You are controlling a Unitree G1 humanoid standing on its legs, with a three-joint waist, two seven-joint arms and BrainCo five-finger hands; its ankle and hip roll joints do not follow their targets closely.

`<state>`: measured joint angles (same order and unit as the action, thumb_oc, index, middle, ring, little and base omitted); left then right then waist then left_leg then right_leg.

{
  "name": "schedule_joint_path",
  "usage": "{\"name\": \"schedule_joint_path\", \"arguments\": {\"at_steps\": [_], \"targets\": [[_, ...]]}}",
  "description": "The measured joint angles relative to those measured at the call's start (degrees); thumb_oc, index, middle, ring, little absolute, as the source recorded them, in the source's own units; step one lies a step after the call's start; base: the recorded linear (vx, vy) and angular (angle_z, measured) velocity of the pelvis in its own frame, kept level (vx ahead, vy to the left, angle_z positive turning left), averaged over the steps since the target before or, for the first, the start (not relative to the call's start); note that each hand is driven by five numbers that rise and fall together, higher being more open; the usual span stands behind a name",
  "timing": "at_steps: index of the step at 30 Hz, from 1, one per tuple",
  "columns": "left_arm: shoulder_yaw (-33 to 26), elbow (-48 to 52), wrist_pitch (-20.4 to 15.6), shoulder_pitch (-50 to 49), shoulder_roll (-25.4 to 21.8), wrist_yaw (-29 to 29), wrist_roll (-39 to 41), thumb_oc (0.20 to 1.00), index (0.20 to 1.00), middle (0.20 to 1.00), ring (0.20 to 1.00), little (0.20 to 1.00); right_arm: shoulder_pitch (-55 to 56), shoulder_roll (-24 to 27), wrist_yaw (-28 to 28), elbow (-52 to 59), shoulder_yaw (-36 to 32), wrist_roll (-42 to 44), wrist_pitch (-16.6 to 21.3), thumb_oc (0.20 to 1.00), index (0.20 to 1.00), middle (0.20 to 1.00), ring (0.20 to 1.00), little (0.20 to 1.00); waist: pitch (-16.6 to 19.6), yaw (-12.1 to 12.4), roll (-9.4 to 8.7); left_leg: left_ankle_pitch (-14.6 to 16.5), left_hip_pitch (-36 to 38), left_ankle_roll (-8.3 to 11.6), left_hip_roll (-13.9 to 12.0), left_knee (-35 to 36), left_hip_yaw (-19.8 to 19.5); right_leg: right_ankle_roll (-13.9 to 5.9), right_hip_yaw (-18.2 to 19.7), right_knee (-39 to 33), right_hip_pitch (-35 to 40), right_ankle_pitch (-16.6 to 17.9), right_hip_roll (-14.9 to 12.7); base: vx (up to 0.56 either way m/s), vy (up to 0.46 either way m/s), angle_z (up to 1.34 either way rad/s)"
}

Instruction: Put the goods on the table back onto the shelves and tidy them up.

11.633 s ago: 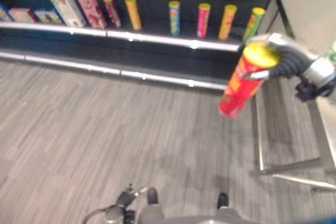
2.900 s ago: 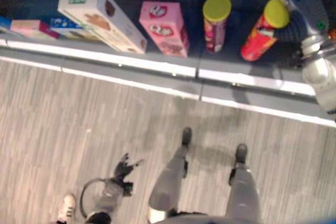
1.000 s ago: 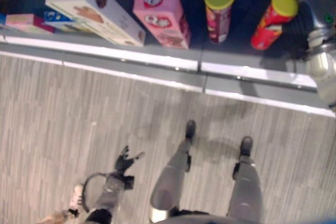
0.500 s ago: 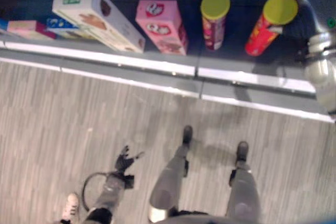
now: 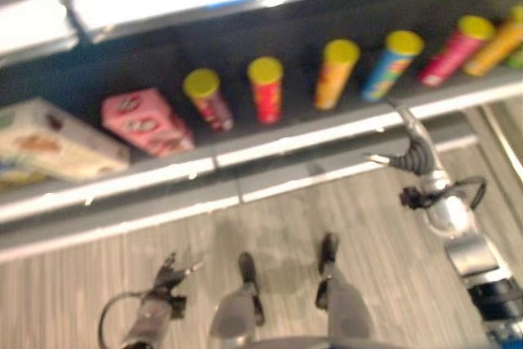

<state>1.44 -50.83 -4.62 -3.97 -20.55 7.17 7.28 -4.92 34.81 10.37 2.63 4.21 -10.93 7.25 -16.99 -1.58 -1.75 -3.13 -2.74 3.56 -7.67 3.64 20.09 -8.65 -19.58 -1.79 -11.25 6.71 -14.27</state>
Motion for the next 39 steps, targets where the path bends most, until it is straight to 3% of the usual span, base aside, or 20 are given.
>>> {"name": "schedule_joint_path", "arguments": {"at_steps": [3, 5, 6, 9, 13, 15, 16, 17, 20, 24, 25, 26, 27, 29, 31, 34, 35, 36, 37, 39], "targets": [[-2.07, -1.32, 0.67, -0.43, -2.06, 0.06, 0.04, 1.000, 1.000, 1.000, 1.000, 1.000, 1.73, -0.38, -0.78, -1.90, -0.72, 1.97, -0.06, 1.000, 1.000, 1.000, 1.000, 1.000, 1.39, 0.40, -2.04, 0.26, 4.83, 2.69, -3.74, -0.68, 7.61, 0.01, -5.33, 2.40, 0.94, -0.10, -4.67, 0.03, -0.246, -1.17], [-2.96, -1.47, 0.76, -1.47, -3.42, 0.03, 0.04, 1.000, 1.000, 1.000, 1.000, 1.000, 2.17, -0.11, -0.86, -2.62, -0.92, 2.82, 0.23, 1.000, 1.000, 1.000, 1.000, 1.000, 2.77, 1.78, -3.59, 0.94, 8.01, 4.14, -5.65, -2.38, 10.64, 0.88, -10.94, 2.67, 2.53, 5.58, -5.48, 0.07, -0.400, -1.39], [-3.73, -1.25, 0.91, -1.28, -0.77, 0.01, 0.05, 1.000, 1.000, 1.000, 1.000, 1.000, 2.33, 1.12, -0.91, -3.26, -2.25, 3.68, -0.21, 1.000, 1.000, 1.000, 1.000, 1.000, 3.28, 0.88, -0.85, -0.95, 9.01, 4.15, -9.36, -3.03, 11.69, 2.80, -10.56, 2.56, 2.65, 5.11, -1.12, 0.20, -0.429, -1.00], [-3.61, -2.55, 0.98, -0.46, 4.95, -1.04, 0.00, 1.000, 1.000, 1.000, 1.000, 1.000, 3.54, 5.00, -1.00, -3.49, -7.92, 5.75, -0.48, 1.000, 1.000, 1.000, 1.000, 1.000, 5.31, -0.93, 3.41, -3.32, 10.48, 4.45, -13.69, -5.57, 12.21, 4.17, -7.51, 4.15, 2.58, 1.62, 3.25, 0.25, -0.359, -0.72], [-3.60, -2.47, 0.96, -0.42, 5.39, -1.91, 0.00, 1.000, 1.000, 1.000, 1.000, 1.000, 5.15, 7.26, -0.12, -3.21, -14.91, 8.45, -0.44, 1.000, 1.000, 1.000, 1.000, 1.000, 7.27, -2.21, 4.07, -8.05, 11.08, 7.96, -18.11, -13.19, 10.02, 5.16, -3.40, 5.19, 3.09, -1.78, 6.95, 0.19, -0.307, -0.73], [-3.96, -2.13, 1.34, -1.10, 4.82, -2.28, 0.07, 1.000, 1.000, 1.000, 1.000, 1.000, 4.46, 8.71, 0.40, -2.45, -15.30, 8.77, -0.28, 1.000, 1.000, 1.000, 1.000, 1.000, 8.00, -2.19, 2.89, -13.76, 10.12, 7.50, -18.37, -20.19, 0.07, 8.19, 0.13, 8.13, 1.26, -3.92, 9.43, 0.19, -0.330, -1.25], [-3.71, -2.17, 1.38, -1.90, 4.56, -2.43, 0.07, 1.000, 1.000, 1.000, 1.000, 1.000, 4.83, 8.59, 0.59, -2.13, -15.47, 8.77, -0.24, 1.000, 1.000, 1.000, 1.000, 1.000, 8.11, -1.62, 2.25, -13.99, 9.47, 7.89, -17.95, -21.48, -2.56, 8.69, 2.01, 7.98, 1.56, -3.88, 9.25, 0.20, -0.237, -1.21], [-3.32, -1.18, 1.22, -2.47, 4.88, -2.47, 0.31, 1.000, 1.000, 1.000, 1.000, 1.000, 4.79, 8.63, 0.90, -2.28, -15.39, 8.77, -0.51, 1.000, 1.000, 1.000, 1.000, 1.000, 8.16, -1.10, -0.70, -7.43, 8.45, 7.73, -12.07, -24.09, -8.99, 11.64, 7.08, 6.96, 1.71, -3.62, 9.20, 0.17, -0.135, -1.14], [-0.98, -0.93, 0.90, -2.36, 5.31, -3.10, 0.57, 1.000, 1.000, 1.000, 1.000, 1.000, 5.33, 8.89, 1.97, -2.38, -16.50, 8.77, -0.56, 1.000, 1.000, 1.000, 1.000, 1.000, 8.19, 0.36, -2.25, 3.94, 3.36, 4.61, -1.71, -21.00, -12.37, 11.81, 11.25, 1.03, 5.27, -1.95, 9.33, 0.23, -0.108, -0.99], [1.75, -1.90, 0.93, -2.29, 5.55, -3.70, 0.49, 1.000, 1.000, 1.000, 1.000, 1.000, 5.19, 9.81, 3.43, -2.79, -15.95, 8.59, -0.08, 1.000, 1.000, 1.000, 1.000, 1.000, 8.33, 1.94, -2.33, 5.55, -4.68, 1.43, 8.09, -9.31, -15.16, 10.18, 14.41, -0.78, 5.90, -2.98, 9.54, 0.28, -0.111, -0.79], [2.43, -2.83, 1.00, -2.83, 7.08, -3.72, 0.48, 1.000, 1.000, 1.000, 1.000, 1.000, 5.08, 11.35, 3.99, -3.73, -16.03, 8.60, -0.16, 1.000, 1.000, 1.000, 1.000, 1.000, 8.85, 2.74, 1.86, 6.99, -6.38, -0.17, 6.92, -5.32, -16.91, 9.03, 14.43, -0.16, 6.40, -4.40, 13.27, 0.36, -0.120, -1.34], [2.76, -2.37, 0.78, -3.22, 6.91, -3.80, 0.45, 1.000, 1.000, 1.000, 1.000, 1.000, 3.40, 11.21, 4.60, -5.31, -15.68, 8.46, -0.22, 1.000, 1.000, 1.000, 1.000, 1.000, 8.18, 5.14, 3.92, 1.59, -6.36, 0.01, 4.96, -6.41, -17.49, 9.92, 12.66, 13.81, 2.06, -9.01, 15.09, 0.40, -0.094, -1.31], [2.75, -2.38, 0.78, -3.68, 5.15, -3.73, 0.46, 1.000, 1.000, 1.000, 1.000, 1.000, 3.55, 9.75, 5.18, -5.81, -14.70, 8.44, -0.33, 1.000, 1.000, 1.000, 1.000, 1.000, 7.97, 5.76, 1.27, 1.23, -6.14, -0.52, 5.90, -8.28, -16.25, 9.94, 14.11, 20.80, 1.25, -14.66, 14.38, 0.28, -0.061, -0.79], [2.58, -3.47, 0.82, -2.82, 4.04, -3.63, 0.34, 1.000, 1.000, 1.000, 1.000, 1.000, 2.92, 9.94, 5.79, -6.74, -13.97, 8.14, -0.48, 1.000, 1.000, 1.000, 1.000, 1.000, 6.96, 4.51, -0.80, 3.99, -9.72, 3.18, 6.64, -15.47, -17.07, 10.57, 15.33, 21.34, 0.95, -16.55, 13.82, 0.64, 0.008, -0.08], [2.44, -5.58, 1.05, -2.41, 5.24, -3.77, 0.29, 1.000, 1.000, 1.000, 1.000, 1.000, -1.65, 10.35, 6.32, -7.03, -13.57, 8.06, -0.40, 1.000, 1.000, 1.000, 1.000, 1.000, 6.79, 6.90, -0.68, 3.62, -10.41, 2.15, 9.11, -10.61, -17.80, 10.14, 21.33, 12.94, 3.74, -13.29, 14.65, 0.73, 0.053, -0.95], [0.20, -6.82, 1.34, -4.11, 7.66, -3.64, 0.32, 1.000, 1.000, 1.000, 1.000, 1.000, -4.76, 12.14, 6.50, -6.05, -13.75, 6.98, -0.21, 1.000, 1.000, 1.000, 1.000, 1.000, 6.74, 8.17, 3.30, 1.09, -6.37, 0.31, 8.60, -3.56, -17.80, 9.16, 22.53, 8.50, 7.80, -11.02, 15.30, 0.36, 0.035, -0.74], [0.14, -7.24, 1.19, -3.87, 7.57, -3.44, 0.32, 1.000, 1.000, 1.000, 1.000, 1.000, -4.70, 12.17, 6.40, -5.88, -13.11, 6.40, -0.15, 1.000, 1.000, 1.000, 1.000, 1.000, 6.77, 8.30, 2.49, 0.83, -5.61, 0.45, 9.29, -4.41, -16.67, 8.97, 23.84, 9.13, 7.99, -12.21, 14.55, 0.42, 0.055, -0.60], [0.06, -7.58, 1.35, -4.64, 7.81, -3.23, 0.33, 1.000, 1.000, 1.000, 1.000, 1.000, -4.64, 12.72, 6.25, -5.66, -12.07, 5.92, -0.36, 1.000, 1.000, 1.000, 1.000, 1.000, 7.46, 8.90, 3.30, 1.91, -5.33, -0.25, 9.19, -4.63, -14.97, 7.55, 23.79, 10.78, 7.54, -14.24, 13.97, 0.23, 0.054, -0.69], [-0.09, -7.39, 1.36, -4.73, 7.63, -3.02, 0.34, 1.000, 1.000, 1.000, 1.000, 1.000, -4.41, 13.01, 5.81, -4.75, -11.55, 5.19, -0.48, 1.000, 1.000, 1.000, 1.000, 1.000, 7.37, 8.71, 3.01, 1.44, -5.02, -1.24, 9.73, -4.62, -13.60, 3.24, 22.38, 19.03, 5.77, -16.71, 12.22, 0.34, 0.089, -0.40], [-1.04, -6.30, 1.65, -4.23, 7.08, -2.85, 0.36, 1.000, 1.000, 1.000, 1.000, 1.000, -3.51, 12.36, 5.33, -4.22, -11.65, 4.22, -0.65, 1.000, 1.000, 1.000, 1.000, 1.000, 6.99, 6.74, 1.97, -0.81, -1.96, -7.85, 11.89, -4.29, -12.98, -1.95, 21.60, 38.56, 3.41, -19.64, 8.85, 0.31, 0.082, 0.09]]}}
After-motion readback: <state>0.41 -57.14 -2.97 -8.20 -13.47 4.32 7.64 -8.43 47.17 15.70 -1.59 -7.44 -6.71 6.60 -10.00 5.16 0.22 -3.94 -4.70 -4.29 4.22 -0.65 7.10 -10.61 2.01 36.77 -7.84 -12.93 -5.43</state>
